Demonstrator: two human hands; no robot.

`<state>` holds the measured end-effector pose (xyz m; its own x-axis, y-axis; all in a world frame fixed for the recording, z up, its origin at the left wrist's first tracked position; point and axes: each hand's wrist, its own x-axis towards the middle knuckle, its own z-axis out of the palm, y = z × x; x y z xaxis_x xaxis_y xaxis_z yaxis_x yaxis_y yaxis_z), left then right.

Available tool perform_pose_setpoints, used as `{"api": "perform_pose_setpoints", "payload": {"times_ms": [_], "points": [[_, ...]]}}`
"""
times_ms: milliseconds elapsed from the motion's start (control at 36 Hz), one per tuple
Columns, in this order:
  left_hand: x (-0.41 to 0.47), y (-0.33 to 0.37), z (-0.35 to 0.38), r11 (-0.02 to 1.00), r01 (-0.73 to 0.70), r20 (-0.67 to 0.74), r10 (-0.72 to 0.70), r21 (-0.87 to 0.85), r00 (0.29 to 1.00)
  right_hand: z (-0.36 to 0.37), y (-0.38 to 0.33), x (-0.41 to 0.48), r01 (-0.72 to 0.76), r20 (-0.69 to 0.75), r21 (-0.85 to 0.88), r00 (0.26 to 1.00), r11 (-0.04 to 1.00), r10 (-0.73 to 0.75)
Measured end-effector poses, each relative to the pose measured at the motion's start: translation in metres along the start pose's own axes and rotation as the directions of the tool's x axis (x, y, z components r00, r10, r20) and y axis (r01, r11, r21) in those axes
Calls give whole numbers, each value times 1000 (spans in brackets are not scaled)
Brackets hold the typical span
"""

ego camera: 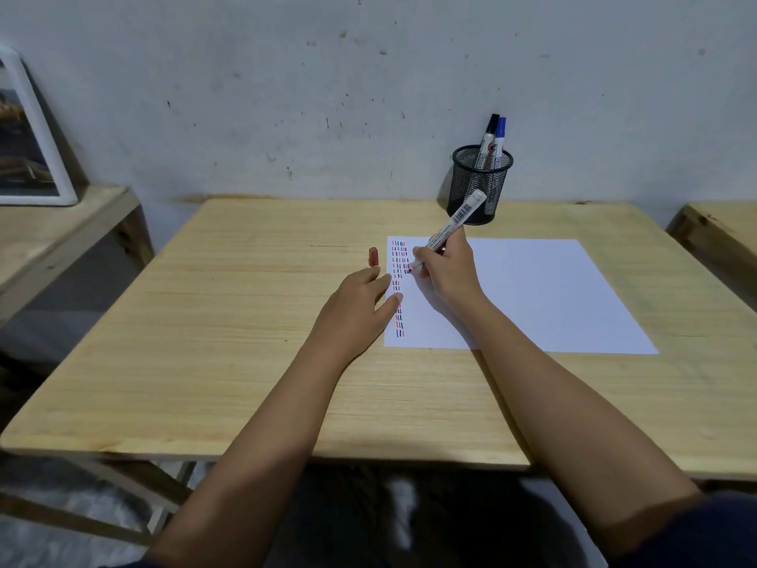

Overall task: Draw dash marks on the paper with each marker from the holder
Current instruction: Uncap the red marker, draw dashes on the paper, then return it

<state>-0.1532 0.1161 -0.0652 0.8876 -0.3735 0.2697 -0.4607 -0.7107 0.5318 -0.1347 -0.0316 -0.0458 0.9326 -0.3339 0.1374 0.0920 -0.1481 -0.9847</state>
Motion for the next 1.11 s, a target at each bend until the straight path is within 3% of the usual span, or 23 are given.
{"api": "perform_pose_setpoints", "payload": {"times_ms": [83,222,333,528,611,667,722,806,861,1111], "points": [[2,-2,1,998,3,-13,-4,-56,1000,-2,-6,-3,-28,-44,137,998,990,35],[13,-2,-7,932,64,-166,-130,-356,977,-9,-12,-1,-57,-112,330,989,942,99],[35,-7,-11,966,113,-69,-133,-232,989,-20,-16,9,-77,-128,457,980,886,151],[64,-12,-11,991,133,-4,-133,-27,991,-56,-31,15,-54,-91,459,990,887,107],[71,-4,-18,968,150,-102,-173,-203,980,-68,-37,9,-40,-83,569,991,822,105],[72,14,-24,844,158,-139,-263,-512,955,-72,-39,6,-44,-83,625,989,780,123],[74,31,-25,665,157,-88,-320,-730,943,-73,-39,3,-53,-85,669,985,742,147],[78,48,-20,347,151,23,-346,-926,938,-72,-40,0,-62,-84,719,981,693,174],[79,54,-14,212,137,60,-334,-968,941,-72,-40,-2,-59,-88,743,979,667,185],[78,73,0,106,156,133,-196,-982,972,-74,-42,-5,-32,-107,770,978,637,178]]}}
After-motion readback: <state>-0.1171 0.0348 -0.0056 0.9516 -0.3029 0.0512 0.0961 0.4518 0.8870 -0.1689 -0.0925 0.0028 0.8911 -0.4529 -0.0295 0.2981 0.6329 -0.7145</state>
